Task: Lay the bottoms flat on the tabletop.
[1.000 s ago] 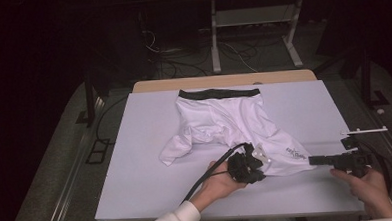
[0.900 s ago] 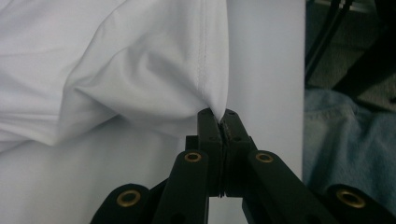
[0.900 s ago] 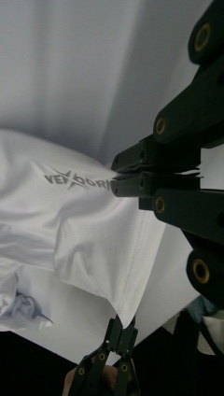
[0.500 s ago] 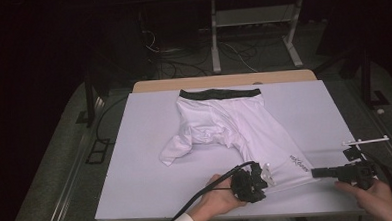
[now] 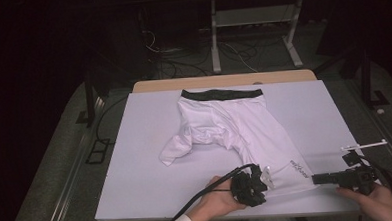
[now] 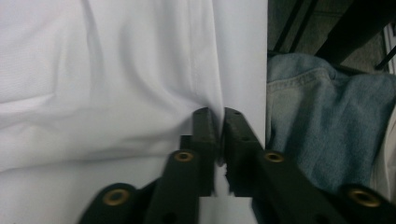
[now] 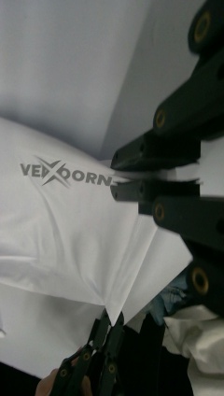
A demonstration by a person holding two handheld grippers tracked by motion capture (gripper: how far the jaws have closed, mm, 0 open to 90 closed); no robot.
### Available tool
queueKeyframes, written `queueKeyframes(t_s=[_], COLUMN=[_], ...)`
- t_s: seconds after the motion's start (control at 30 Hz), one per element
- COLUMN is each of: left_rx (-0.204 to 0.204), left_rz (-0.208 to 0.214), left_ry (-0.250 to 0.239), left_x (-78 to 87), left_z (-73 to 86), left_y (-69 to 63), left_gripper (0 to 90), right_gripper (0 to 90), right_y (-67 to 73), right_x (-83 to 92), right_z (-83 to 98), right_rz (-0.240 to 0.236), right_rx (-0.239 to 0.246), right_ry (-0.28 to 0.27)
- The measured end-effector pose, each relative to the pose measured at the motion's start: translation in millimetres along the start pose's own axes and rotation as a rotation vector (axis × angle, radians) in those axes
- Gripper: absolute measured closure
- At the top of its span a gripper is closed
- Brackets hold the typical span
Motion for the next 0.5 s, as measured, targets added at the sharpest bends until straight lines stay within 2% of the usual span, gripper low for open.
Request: queueKeyframes(t_s=[0.03,0.13,0.2,0.33,0.5], left_rx=[-0.001,0.02,0.041,0.093,0.152], left_rz=[0.003,-0.001,0.003,0.012,0.01], left_ry=[-0.005,-0.052,-0.077,-0.144,-0.229], left_x=[1.2,5.9,9.8,19.5,30.9], left_z=[0.3,-0.1,-0.1,0.0,-1.4], left_y=[0.8,3.2,5.2,10.7,18.7], left_gripper=[77.8,62.2,55.1,40.5,23.9], right_gripper=[71.5,59.2,53.0,34.1,8.8], right_y=[0.4,3.2,5.4,11.2,14.9], right_x=[0.7,3.3,3.9,3.0,0.8], right_z=[-1.0,-6.1,-9.8,-18.1,-25.5], right_rz=[0.01,0.047,0.06,0.084,0.104], right_rx=[0.013,0.061,0.09,0.132,0.139], right_ry=[-0.009,-0.048,-0.072,-0.107,-0.13])
Point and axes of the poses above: each handheld gripper's, and its own axes: x roughly backward along the jaws, z roughly out of its underside, y roughly to its left, the point moved 8 cm from there along -x, roughly forward along the jaws, and after that the axes turned 6 degrees about -y, right-handed, at the moved point
